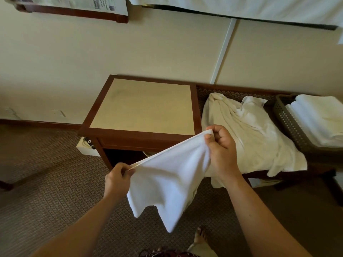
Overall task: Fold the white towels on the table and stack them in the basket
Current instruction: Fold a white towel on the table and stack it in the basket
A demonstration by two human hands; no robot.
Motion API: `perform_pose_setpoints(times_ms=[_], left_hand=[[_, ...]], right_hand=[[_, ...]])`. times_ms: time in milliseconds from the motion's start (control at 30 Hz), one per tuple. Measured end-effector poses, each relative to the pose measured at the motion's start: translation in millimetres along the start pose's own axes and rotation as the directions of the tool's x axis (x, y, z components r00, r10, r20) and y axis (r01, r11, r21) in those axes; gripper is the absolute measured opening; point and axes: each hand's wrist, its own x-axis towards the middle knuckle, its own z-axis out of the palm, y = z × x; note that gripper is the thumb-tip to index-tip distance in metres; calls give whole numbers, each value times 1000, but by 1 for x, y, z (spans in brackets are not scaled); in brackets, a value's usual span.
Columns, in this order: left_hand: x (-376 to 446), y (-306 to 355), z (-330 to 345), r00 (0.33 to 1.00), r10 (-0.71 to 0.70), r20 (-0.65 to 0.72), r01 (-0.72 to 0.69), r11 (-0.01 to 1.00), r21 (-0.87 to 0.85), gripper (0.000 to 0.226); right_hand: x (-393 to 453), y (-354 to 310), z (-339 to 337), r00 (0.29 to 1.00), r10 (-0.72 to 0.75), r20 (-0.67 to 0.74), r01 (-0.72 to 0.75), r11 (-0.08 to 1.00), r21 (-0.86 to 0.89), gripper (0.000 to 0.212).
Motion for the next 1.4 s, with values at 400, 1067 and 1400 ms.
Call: perform_pose_setpoints(times_ms=[400, 1067, 1400], left_hand=[[42, -1, -23, 991, 95, 92, -121, 932, 342, 21], [116, 31, -62, 835, 531, -148, -426, 792, 437, 19], [219, 73, -35, 764, 645, -11, -561, 673, 482, 52]], right_hand=[[9, 19, -8, 987, -161, -5, 157, 972, -176, 26], [23, 112, 26, 942, 202, -269, -246, 959, -139, 10], [134, 138, 46, 809, 130, -573, -294, 934, -204, 17]])
